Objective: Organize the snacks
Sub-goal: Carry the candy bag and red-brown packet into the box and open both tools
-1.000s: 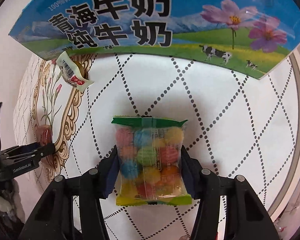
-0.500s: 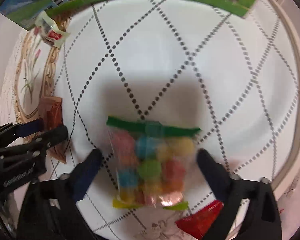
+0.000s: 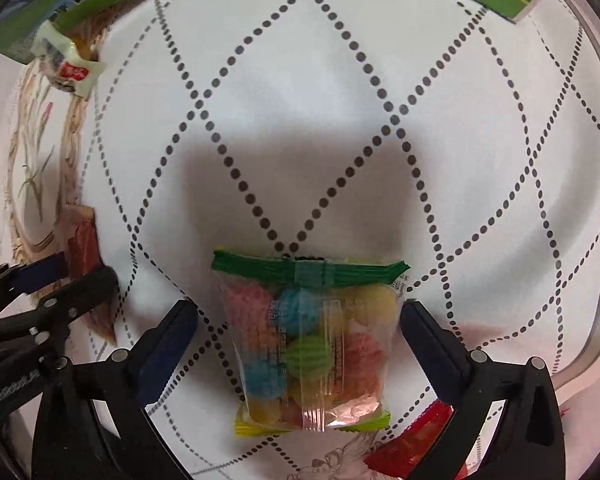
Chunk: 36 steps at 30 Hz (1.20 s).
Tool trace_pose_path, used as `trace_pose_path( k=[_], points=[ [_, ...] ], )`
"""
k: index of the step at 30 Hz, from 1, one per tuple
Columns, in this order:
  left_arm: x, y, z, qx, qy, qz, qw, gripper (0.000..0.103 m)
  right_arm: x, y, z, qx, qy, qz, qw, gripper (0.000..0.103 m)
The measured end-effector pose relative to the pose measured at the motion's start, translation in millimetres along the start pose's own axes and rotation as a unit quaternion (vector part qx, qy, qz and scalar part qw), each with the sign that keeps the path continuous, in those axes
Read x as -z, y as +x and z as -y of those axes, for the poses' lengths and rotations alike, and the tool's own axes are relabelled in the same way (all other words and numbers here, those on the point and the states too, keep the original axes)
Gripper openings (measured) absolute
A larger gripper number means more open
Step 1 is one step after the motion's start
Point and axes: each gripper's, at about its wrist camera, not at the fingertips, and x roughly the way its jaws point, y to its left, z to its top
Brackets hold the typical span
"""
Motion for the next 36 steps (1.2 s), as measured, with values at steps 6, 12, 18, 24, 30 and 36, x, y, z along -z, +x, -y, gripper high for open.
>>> trace_pose_path(
  k=[6, 12, 18, 24, 30, 36],
  points=[
    [4, -6, 6, 0.006, 0.012, 0.003, 0.9999, 0.054, 20, -23, -8, 0.006, -0.001, 0.024, 1.0, 0.054],
    [9, -25, 20, 0.014, 0.031, 0.016, 0.9993, 0.053, 32, -40, -8, -0.004, 0.017, 0.037, 0.999, 0.053],
    [-1, -72, 22, 0.034, 0.034, 0.052, 0.9975, 0.053, 39, -85, -2, -0.048, 0.036, 0.064, 0.996, 0.052],
    [-35, -159, 28, 0.07, 0.043, 0.123, 0.989, 0.054, 21, -161, 8, -0.082, 0.032, 0.13, 0.988, 0.052],
    [-98, -234, 40, 0.069, 0.06, 0.177, 0.9799, 0.054, -31, -244, 9, -0.105, 0.02, 0.199, 0.974, 0.052],
    [-187, -241, 42, -0.003, 0.067, 0.176, 0.9821, 0.054, -128, -284, 7, -0.069, 0.026, 0.234, 0.969, 0.052]
  ],
)
